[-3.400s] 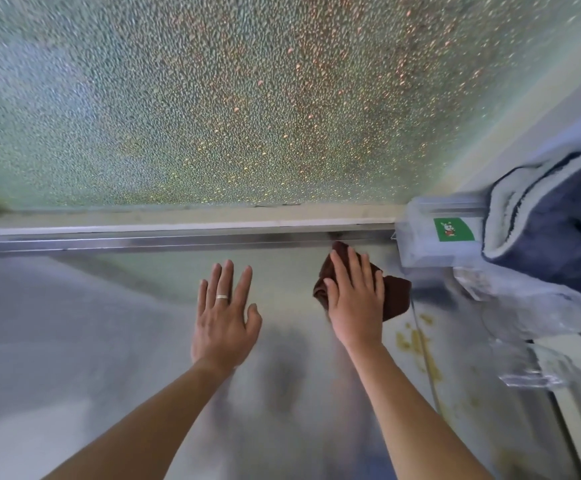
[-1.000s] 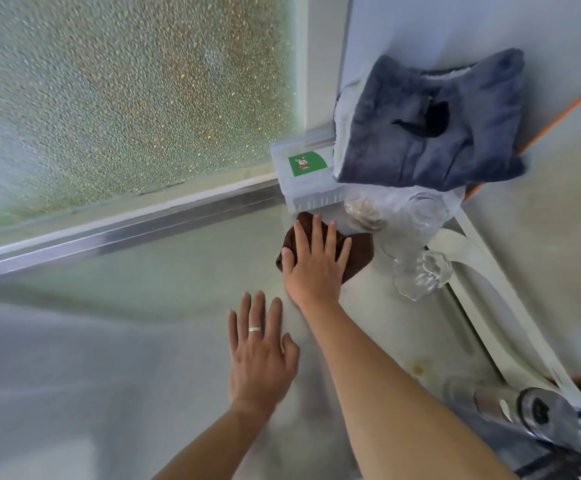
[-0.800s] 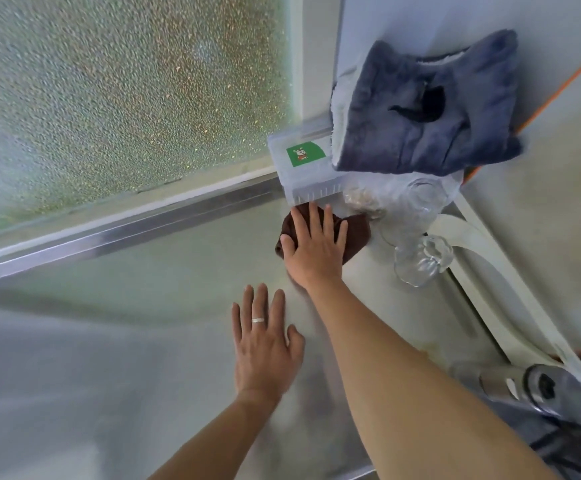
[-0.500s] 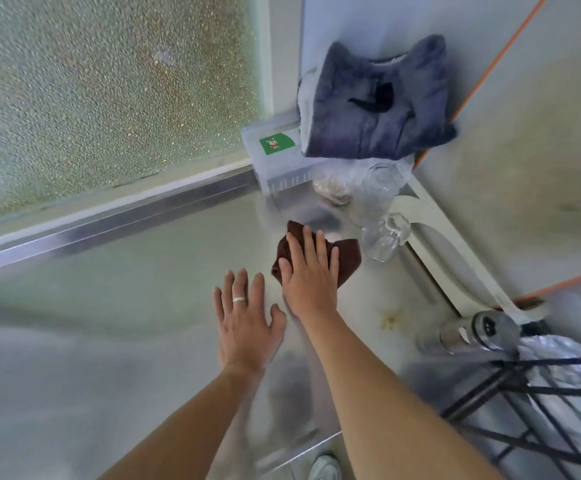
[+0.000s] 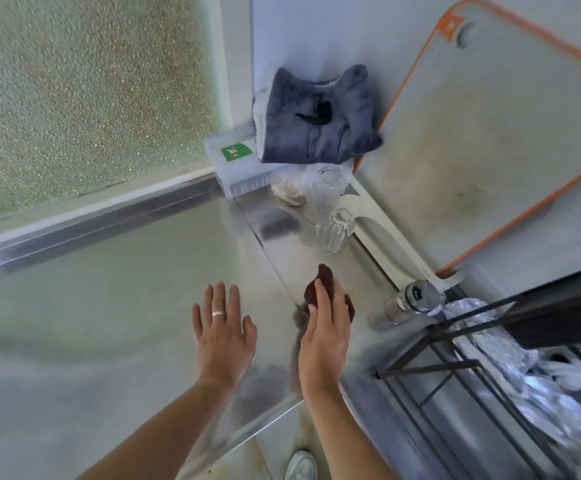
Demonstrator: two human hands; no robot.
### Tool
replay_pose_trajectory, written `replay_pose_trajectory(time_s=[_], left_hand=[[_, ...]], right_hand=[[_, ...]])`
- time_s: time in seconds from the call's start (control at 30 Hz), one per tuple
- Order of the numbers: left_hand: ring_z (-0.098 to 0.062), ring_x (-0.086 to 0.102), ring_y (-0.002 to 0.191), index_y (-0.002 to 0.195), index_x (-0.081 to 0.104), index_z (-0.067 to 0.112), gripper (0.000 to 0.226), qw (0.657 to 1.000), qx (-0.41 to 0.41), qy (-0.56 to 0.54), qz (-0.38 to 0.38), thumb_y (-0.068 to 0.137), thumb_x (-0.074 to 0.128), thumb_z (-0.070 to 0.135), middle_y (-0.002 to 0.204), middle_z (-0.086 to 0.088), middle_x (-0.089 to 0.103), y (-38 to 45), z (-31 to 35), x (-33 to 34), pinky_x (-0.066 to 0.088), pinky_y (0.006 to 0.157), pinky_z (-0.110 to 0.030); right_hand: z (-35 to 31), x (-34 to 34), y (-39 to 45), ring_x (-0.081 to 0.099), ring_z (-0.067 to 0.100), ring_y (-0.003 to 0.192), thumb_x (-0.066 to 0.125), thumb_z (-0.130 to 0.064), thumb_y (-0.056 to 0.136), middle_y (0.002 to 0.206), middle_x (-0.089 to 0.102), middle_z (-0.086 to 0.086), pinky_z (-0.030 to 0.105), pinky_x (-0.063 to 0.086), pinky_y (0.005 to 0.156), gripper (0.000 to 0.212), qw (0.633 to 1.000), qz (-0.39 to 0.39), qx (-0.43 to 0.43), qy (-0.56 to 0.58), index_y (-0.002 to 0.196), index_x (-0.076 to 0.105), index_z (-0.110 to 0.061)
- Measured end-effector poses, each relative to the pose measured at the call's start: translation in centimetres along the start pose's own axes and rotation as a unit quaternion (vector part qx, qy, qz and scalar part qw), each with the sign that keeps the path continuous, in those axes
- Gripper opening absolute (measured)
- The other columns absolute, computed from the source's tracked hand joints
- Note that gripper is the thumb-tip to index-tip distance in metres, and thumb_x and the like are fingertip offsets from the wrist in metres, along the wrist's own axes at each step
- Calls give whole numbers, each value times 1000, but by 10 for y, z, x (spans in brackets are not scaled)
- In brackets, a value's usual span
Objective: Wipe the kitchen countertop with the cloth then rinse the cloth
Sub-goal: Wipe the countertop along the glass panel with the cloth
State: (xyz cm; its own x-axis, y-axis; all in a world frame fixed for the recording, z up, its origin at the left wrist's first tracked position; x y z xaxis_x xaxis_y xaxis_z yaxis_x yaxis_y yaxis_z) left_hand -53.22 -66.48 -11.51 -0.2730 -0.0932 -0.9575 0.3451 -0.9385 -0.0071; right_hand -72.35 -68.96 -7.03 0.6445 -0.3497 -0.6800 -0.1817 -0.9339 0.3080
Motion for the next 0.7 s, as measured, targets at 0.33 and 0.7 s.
replay_pose_trajectory(time_s=[0.33, 0.7], left_hand=[[-37, 21, 152, 149, 42, 8, 65, 1000, 7, 16, 13, 91, 36, 35, 158, -18, 36, 0, 2, 3, 18, 122, -56], [-37, 18, 153, 150, 42, 7, 64, 1000, 9, 20, 7, 91, 37, 33, 159, -20, 35, 2, 4, 1, 16, 124, -56]], right_hand=[[54, 22, 1, 26, 42, 152, 52, -21, 102, 164, 27, 22, 57, 35, 117, 60, 974, -16, 154, -166, 157, 32, -7], [14, 75, 39, 27, 28, 153, 54, -21, 98, 161, 40, 5, 47, 31, 122, 46, 987, -133, 14, -88, 144, 55, -21]])
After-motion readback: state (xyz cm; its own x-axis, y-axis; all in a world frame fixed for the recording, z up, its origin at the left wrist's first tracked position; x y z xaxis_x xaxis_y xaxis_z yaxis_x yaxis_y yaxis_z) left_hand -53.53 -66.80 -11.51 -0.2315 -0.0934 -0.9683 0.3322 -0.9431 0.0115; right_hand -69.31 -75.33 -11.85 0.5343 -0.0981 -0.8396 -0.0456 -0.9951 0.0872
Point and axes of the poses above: each hand's wrist, its own y-axis towards the middle knuckle, its own x-axis out of the palm, z = x × y, the point moved 7 cm from there along y, towards the middle knuckle
